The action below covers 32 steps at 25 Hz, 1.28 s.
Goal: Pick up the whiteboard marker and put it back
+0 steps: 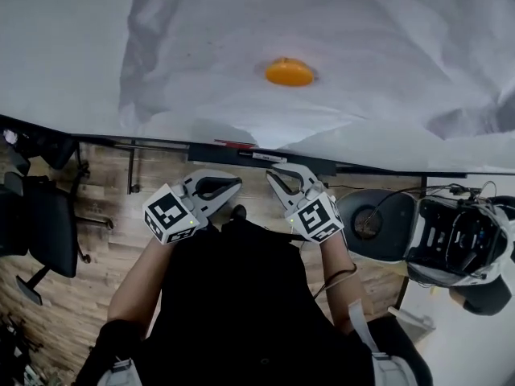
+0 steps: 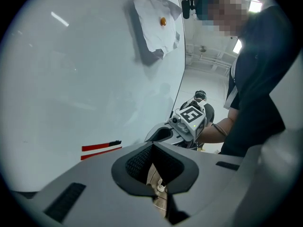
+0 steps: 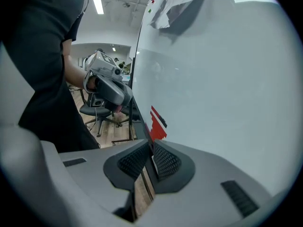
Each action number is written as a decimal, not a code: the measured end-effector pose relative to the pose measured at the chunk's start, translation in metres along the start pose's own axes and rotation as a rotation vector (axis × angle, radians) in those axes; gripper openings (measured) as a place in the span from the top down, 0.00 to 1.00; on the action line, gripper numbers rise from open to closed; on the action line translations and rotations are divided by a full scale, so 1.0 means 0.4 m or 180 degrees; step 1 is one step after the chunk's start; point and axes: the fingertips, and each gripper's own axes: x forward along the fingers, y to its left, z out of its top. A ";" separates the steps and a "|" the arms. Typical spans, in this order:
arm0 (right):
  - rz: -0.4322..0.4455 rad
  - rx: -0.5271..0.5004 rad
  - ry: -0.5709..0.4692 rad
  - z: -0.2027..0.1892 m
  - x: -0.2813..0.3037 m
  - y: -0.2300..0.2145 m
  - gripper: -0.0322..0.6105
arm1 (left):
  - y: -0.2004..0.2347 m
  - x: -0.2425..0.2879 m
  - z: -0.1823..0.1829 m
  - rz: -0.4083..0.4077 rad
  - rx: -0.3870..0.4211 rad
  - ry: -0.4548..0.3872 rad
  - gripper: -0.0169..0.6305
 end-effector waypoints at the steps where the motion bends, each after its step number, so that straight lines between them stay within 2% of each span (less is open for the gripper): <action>1: 0.0018 0.0002 0.0015 -0.003 0.009 0.000 0.91 | 0.002 -0.004 0.000 0.0020 -0.0009 -0.0002 0.95; 8: 0.0054 -0.0031 0.0151 -0.034 0.061 -0.023 0.91 | 0.028 -0.028 0.004 0.0198 -0.0010 -0.0045 0.95; 14: 0.0098 -0.0191 0.0316 -0.077 0.106 -0.048 0.90 | 0.052 -0.031 0.006 0.0342 -0.0032 -0.0087 0.95; 18: 0.0088 -0.0197 0.0464 -0.110 0.143 -0.088 0.78 | 0.084 -0.018 0.016 0.0388 -0.0066 -0.0080 0.95; 26: 0.0088 -0.0455 0.0703 -0.115 0.214 -0.170 0.78 | 0.168 -0.010 0.065 0.0464 -0.0147 -0.0063 0.95; 32: 0.0085 -0.0526 0.0796 -0.112 0.253 -0.206 0.78 | 0.202 -0.013 0.082 0.0505 -0.0193 -0.0065 0.95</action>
